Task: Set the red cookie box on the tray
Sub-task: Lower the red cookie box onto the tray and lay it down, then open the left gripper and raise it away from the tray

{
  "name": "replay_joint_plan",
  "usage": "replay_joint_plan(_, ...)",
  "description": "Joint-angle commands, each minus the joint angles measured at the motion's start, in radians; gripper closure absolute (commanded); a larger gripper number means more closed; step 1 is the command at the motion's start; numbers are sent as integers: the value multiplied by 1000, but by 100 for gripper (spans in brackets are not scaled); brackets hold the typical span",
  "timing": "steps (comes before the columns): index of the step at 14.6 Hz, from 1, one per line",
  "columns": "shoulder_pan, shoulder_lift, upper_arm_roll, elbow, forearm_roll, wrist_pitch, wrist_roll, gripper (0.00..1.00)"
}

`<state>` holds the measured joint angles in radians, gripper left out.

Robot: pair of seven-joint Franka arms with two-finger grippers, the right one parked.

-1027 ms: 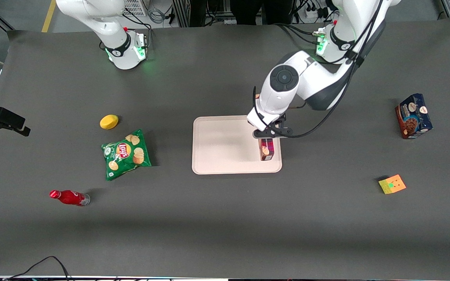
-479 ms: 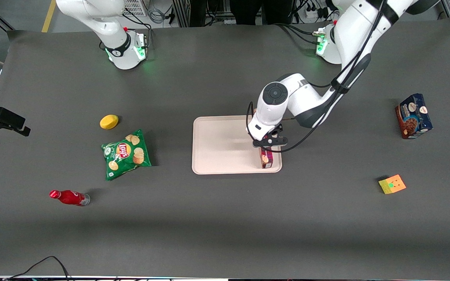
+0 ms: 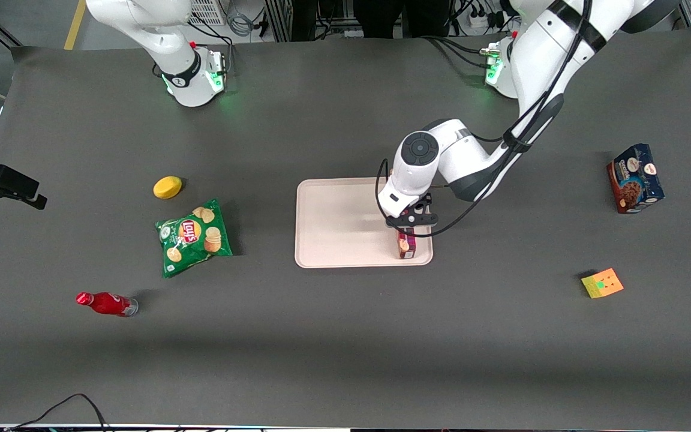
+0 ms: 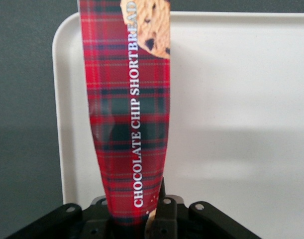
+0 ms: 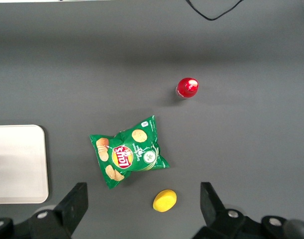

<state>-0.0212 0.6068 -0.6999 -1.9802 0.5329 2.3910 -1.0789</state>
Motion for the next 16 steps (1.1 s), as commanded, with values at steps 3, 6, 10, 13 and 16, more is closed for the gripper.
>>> replay_joint_plan(3, 0, 19, 0, 1, 55, 10, -44, 21)
replay_joint_plan(6, 0, 21, 3, 3, 55, 16, -72, 0)
replay_joint_plan(10, 1, 22, 8, 4, 56, 23, -72, 0)
replay_joint_plan(13, 4, 13, 7, 12, 55, 10, -69, 0)
replay_joint_plan(16, 1, -27, -27, 98, 52, -129, -52, 0)
